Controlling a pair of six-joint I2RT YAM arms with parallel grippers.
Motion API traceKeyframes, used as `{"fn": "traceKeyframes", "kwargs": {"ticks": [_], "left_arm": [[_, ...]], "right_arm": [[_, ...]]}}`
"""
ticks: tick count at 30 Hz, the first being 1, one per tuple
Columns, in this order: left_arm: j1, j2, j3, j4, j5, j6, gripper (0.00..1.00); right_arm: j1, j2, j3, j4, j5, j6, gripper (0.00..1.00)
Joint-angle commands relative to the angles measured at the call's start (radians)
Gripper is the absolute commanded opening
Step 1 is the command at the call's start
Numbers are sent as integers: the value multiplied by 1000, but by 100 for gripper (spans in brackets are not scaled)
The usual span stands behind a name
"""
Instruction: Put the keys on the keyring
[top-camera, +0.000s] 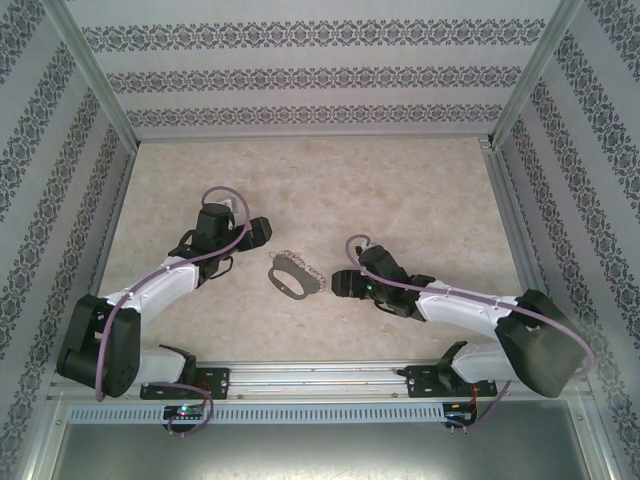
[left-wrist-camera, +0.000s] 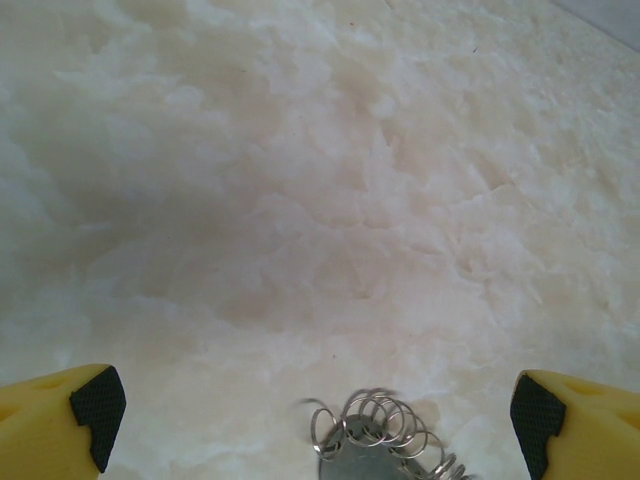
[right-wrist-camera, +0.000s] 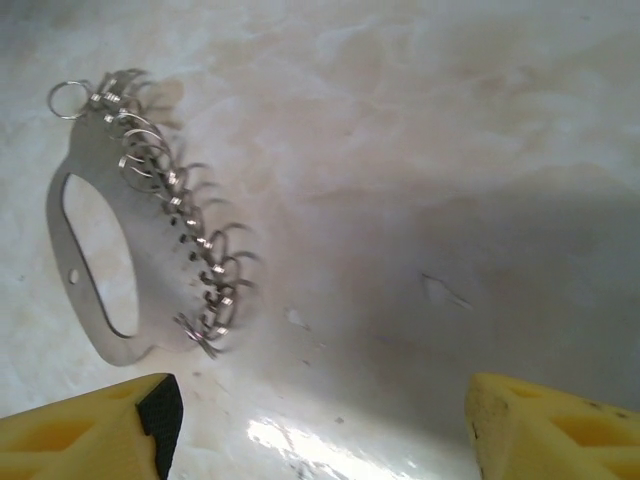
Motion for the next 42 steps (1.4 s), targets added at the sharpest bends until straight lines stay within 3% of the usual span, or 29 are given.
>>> {"fn": "traceKeyframes", "kwargs": {"ticks": [1,8,23,42], "left_arm": [[-20,-38,-3,-33,12,-36,100],[-20,-46,5,-84,18,-36,100],[-32,28,47,-14,65,-68,100],[-46,57,56,-3,57,-78,100]], "right_arm": [[16,41,40,36,-3,13,71],[36,99,36,95,-44,39,64],[95,188,58,131,-76,31,41],[99,297,117,165,-128,9,28]]}}
